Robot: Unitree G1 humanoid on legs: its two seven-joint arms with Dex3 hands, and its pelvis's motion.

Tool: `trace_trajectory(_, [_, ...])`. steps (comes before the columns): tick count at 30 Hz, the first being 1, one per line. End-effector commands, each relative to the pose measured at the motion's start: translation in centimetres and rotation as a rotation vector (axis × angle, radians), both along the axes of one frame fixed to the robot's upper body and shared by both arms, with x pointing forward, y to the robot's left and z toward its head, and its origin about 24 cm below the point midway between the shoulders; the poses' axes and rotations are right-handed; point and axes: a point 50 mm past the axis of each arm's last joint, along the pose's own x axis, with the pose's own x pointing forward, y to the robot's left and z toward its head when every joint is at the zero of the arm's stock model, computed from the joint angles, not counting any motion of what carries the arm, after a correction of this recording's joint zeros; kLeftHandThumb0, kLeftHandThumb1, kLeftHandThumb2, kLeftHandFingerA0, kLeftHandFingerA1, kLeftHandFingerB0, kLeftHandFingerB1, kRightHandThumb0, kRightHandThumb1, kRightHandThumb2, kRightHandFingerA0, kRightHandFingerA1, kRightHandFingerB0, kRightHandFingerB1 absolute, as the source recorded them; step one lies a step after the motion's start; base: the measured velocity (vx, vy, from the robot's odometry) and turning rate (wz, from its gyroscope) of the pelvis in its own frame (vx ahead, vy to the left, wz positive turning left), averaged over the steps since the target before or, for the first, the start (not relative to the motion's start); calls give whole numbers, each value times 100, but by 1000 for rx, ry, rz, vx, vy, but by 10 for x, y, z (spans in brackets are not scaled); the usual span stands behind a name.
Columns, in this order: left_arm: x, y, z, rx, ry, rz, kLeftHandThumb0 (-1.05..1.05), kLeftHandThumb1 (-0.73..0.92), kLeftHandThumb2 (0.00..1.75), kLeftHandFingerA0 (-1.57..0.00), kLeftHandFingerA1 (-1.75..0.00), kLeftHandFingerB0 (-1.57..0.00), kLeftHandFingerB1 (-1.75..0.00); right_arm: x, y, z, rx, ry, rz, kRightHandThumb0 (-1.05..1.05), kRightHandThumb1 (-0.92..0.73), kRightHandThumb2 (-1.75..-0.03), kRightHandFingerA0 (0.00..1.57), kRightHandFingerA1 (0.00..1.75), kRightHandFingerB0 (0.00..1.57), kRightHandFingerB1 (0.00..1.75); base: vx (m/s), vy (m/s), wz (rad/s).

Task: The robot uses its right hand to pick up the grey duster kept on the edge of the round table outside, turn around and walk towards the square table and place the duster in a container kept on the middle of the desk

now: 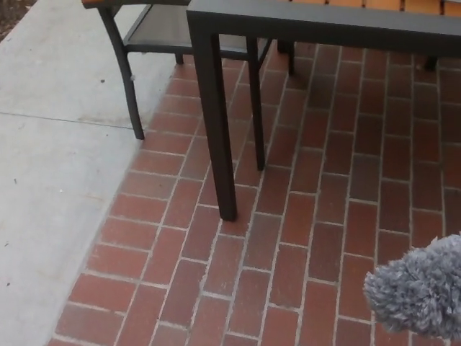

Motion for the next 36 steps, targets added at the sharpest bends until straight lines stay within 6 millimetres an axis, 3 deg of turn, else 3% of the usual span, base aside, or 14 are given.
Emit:
trace_trajectory(1, [-2, 5, 6, 38, -30, -7, 0, 53, 101, -93, -95, -86, -69, 2, 0, 4, -13, -24, -11, -52, -20, -161, 151, 158, 156, 132, 223, 81, -26])
trace_trajectory(8, [-4, 7, 6, 33, -30, -3, 2, 46, 111, -96, -98, -89, -70, 1, -2, 3, -19, -19, -17, -52, -20, -163, 150, 160, 155, 134, 287, 138, -16])
trace_trajectory(19, [-6, 6, 6, 23, -26, 9, 2, 48, 110, -97, -97, -89, -70, 0, -5, 1, -18, -17, -33, -49, -22, -160, 150, 160, 155, 136, 79, -78, -4])
trace_trajectory(20, [-6, 6, 6, 28, -24, 3, 1, 48, 110, -95, -97, -81, -83, 0, -5, 2, -27, -21, -32, -51, -23, -160, 150, 162, 154, 139, 118, 5, 6])
trace_trajectory(23, [-6, 6, 6, 32, -24, 1, 1, 50, 110, -95, -97, -79, -82, 0, -5, 2, -31, -23, -32, -51, -24, -161, 149, 164, 154, 141, 99, -69, -14])
trace_trajectory(24, [-5, 6, 6, 33, -25, 3, -1, 52, 104, -98, -96, -89, -70, 0, -6, 2, -28, -26, -37, -51, -23, -159, 149, 162, 154, 138, 92, -78, -9])
trace_trajectory(33, [-6, 6, 6, 31, -30, 8, 2, 48, 109, -97, -96, -90, -70, 1, -9, 7, -29, -33, -66, -47, -24, -159, 148, 162, 153, 142, 102, 44, -8])
trace_trajectory(34, [-6, 6, 5, 31, -21, 8, 2, 47, 110, -97, -97, -90, -70, 1, -9, 8, -39, -38, -59, -54, -32, -144, 149, 159, 153, 148, 208, 125, 5])
trace_trajectory(35, [-6, 6, 5, 31, -19, 7, 2, 47, 110, -97, -97, -90, -70, 2, -9, 8, -43, -40, -56, -54, -32, -144, 149, 159, 153, 148, 239, 197, -8])
trace_trajectory(36, [-6, 6, 5, 27, -22, 7, 2, 46, 112, -97, -97, -91, -70, 1, -9, 8, -38, -39, -58, -49, -23, -159, 147, 163, 152, 142, 237, 202, -11])
